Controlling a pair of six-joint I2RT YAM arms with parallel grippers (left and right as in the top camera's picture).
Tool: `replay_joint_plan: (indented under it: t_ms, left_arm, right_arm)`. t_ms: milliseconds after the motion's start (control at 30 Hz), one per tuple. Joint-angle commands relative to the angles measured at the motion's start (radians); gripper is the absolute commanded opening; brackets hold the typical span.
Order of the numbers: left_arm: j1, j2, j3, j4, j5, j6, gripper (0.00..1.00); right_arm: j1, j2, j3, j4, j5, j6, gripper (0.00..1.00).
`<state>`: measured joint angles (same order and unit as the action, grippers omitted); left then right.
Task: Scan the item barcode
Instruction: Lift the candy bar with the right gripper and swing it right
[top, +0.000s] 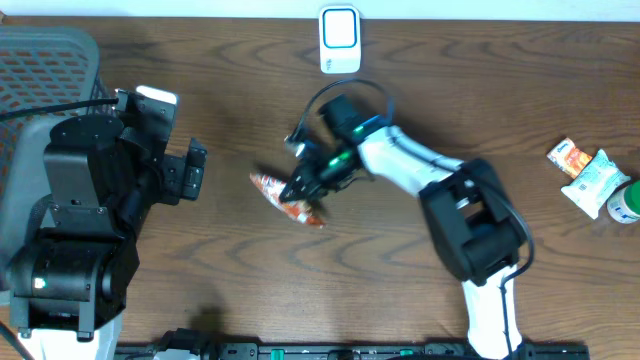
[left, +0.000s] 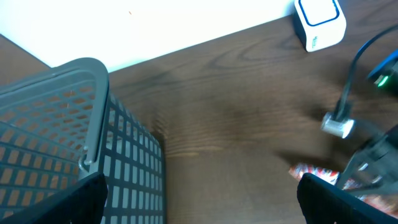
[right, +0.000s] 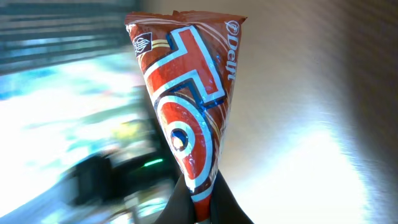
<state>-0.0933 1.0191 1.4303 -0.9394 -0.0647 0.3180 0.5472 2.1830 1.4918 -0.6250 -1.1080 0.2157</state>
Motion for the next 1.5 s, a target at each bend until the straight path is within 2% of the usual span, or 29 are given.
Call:
replay_joint_plan:
  t_ms: [0,167,367,533,733,867,1033,1333,1467]
  left_arm:
    - [0.005,-0.001,-0.003,-0.003,0.005,-0.002,0.98]
    - [0.005,-0.001,-0.003,-0.003,0.005,-0.002,0.98]
    - [0.005,-0.001,-0.003,-0.003,0.005,-0.002,0.98]
    - [0.005,-0.001,-0.003,-0.003,0.005,-0.002,0.98]
    - [0.005,-0.001,-0.003,-0.003,0.005,-0.002,0.98]
    - [0.005,-0.001,-0.003,-0.003,0.005,-0.002,0.98]
    - [0.005,-0.001,-0.003,-0.003,0.005,-0.002,0.98]
    - [0.005,-0.001,-0.003,-0.003,0.005,-0.002,0.98]
    - [0.005,-0.001,-0.003,-0.003,0.005,-0.002,0.98]
  right_arm:
    - [-0.089,-0.047,-0.003,-0.019,-0.454,-0.118,0.01]
    - [-0.156,-0.047,-0.003,-0.023,-0.454,-0.111,0.01]
    - [-0.181,-0.047,-0.003,-0.022,-0.454,-0.034,0.01]
    - [-0.184,-0.047,-0.003,-0.019,-0.454,0.193,0.01]
    - [-0.195,-0.047,-0.003,-0.045,-0.454,0.538,0.01]
    - [-0.212,-0.047,-0.003,-0.106,-0.454,0.606,0.01]
    - [-0.234,-0.047,-0.003,-0.201,-0.454,0.584,0.01]
    - [-0.248,-0.047,-0.003,-0.163,-0.454,0.277,0.01]
    - [-0.248,-0.047,-0.003,-0.164,-0.454,0.23,0.01]
